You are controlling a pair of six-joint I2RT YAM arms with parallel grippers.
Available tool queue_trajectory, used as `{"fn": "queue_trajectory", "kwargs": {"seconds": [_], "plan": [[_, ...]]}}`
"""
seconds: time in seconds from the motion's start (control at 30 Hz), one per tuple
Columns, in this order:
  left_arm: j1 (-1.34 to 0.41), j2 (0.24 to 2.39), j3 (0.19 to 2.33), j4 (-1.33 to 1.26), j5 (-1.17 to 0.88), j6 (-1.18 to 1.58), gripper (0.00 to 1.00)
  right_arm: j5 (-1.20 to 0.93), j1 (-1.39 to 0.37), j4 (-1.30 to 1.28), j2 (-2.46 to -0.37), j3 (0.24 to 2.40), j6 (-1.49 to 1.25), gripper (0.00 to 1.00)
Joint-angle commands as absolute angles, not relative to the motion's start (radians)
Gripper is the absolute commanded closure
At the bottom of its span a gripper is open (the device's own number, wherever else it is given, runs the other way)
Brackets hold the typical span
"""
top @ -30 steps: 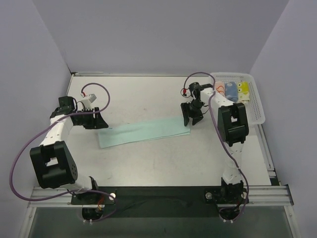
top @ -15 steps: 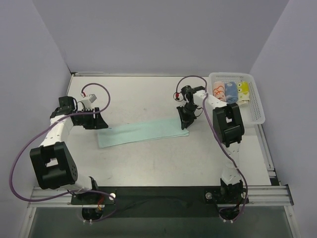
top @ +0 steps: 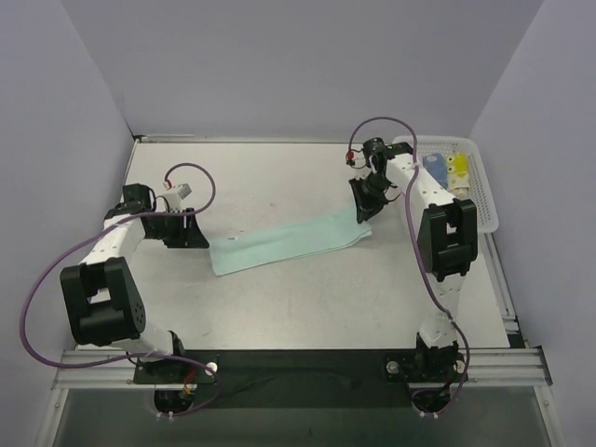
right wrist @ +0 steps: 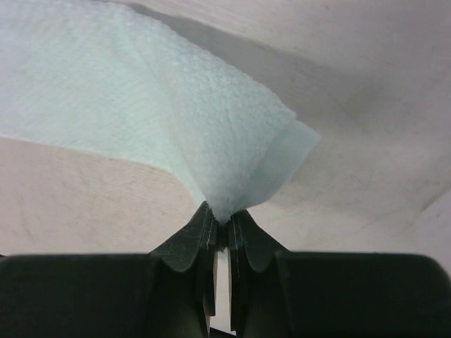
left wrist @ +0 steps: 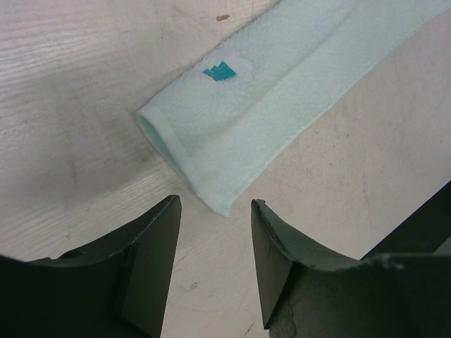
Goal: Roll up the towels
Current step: Fold the towel
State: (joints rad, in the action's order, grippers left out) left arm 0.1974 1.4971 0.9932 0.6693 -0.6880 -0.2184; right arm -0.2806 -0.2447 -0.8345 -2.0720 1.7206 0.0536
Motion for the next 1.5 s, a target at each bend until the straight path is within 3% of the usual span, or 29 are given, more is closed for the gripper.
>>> {"fn": "queue_trajectory", "kwargs": {"seconds": [0.0, 0.47, 1.47], "plan": [[0.196, 1.543, 0.997, 0.675, -0.703, -0.201, 0.46, -0.331, -0.314, -0.917, -2.026, 1.789, 0.06, 1.0], [0.195, 1.756, 1.063, 0.681, -0.716, -0.137, 0.56, -0.485, -0.522, -0.917, -2.213, 2.0, 0.0, 1.0], [0.193, 1.77, 1.052, 0.698, -0.703, -0.152, 0.55, -0.508, -0.666, -0.888, -2.422, 2.203, -0.075, 0.98]]}}
